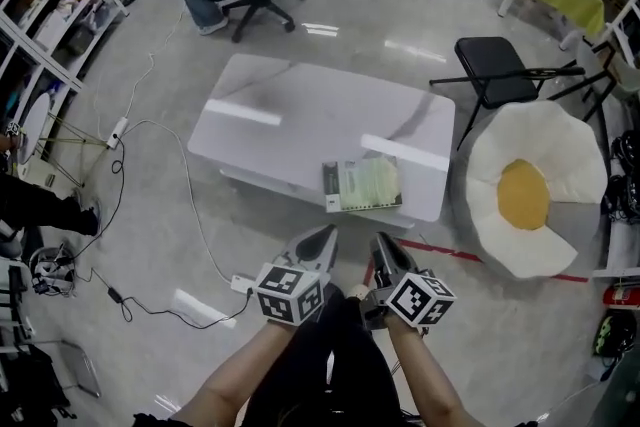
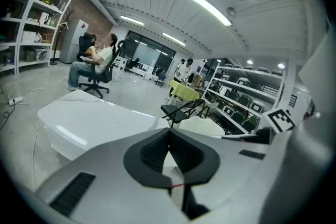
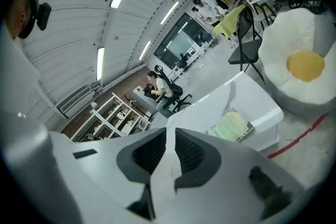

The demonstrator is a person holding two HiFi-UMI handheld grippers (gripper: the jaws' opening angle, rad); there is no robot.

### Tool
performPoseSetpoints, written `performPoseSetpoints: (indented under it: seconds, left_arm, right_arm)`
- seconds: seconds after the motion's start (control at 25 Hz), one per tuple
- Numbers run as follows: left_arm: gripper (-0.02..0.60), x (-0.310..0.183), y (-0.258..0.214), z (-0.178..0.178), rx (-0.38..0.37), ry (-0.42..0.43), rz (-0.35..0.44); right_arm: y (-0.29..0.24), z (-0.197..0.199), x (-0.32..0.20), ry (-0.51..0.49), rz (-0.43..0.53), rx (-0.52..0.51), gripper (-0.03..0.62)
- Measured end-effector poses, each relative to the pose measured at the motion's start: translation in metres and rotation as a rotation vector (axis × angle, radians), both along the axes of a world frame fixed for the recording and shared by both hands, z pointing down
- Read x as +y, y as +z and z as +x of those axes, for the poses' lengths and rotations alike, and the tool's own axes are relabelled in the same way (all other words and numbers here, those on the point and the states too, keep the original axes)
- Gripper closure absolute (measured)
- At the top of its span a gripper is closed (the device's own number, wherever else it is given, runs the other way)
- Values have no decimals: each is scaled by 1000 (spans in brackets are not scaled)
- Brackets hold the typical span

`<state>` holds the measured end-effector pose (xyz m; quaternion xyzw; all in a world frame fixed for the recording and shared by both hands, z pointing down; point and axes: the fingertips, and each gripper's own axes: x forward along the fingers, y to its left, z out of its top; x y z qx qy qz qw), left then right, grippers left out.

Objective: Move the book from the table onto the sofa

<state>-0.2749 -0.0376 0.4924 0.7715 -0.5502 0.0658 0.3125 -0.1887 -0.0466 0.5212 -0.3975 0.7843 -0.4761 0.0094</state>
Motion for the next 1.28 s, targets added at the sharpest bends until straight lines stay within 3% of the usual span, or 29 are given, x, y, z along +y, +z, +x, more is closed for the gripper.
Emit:
performPoseSetpoints:
  seconds: [0.12, 0.4, 0.56, 0.84, 1.16, 1.28]
  left_arm:
    - [572, -8, 29, -19, 8, -13, -26]
    - [572, -31, 114, -40, 26, -8, -17]
    - [572, -38, 171, -52, 27, -12, -20]
    - [572, -42, 269, -70, 6, -27, -43]
    - [572, -55, 338, -90, 16, -86, -43]
    - [571, -58, 350, -97, 36, -111, -42]
  right_arm:
    - [37, -19, -8, -22, -55, -33, 495]
    - [134, -44, -29, 18, -172, -121, 447]
    - [198, -55, -32, 56, -268, -229, 410]
    - [308, -79, -38, 47, -356, -404, 391]
    - [372, -108, -71, 80, -324, -614, 295]
    - [377, -119, -82, 79, -270, -626, 295]
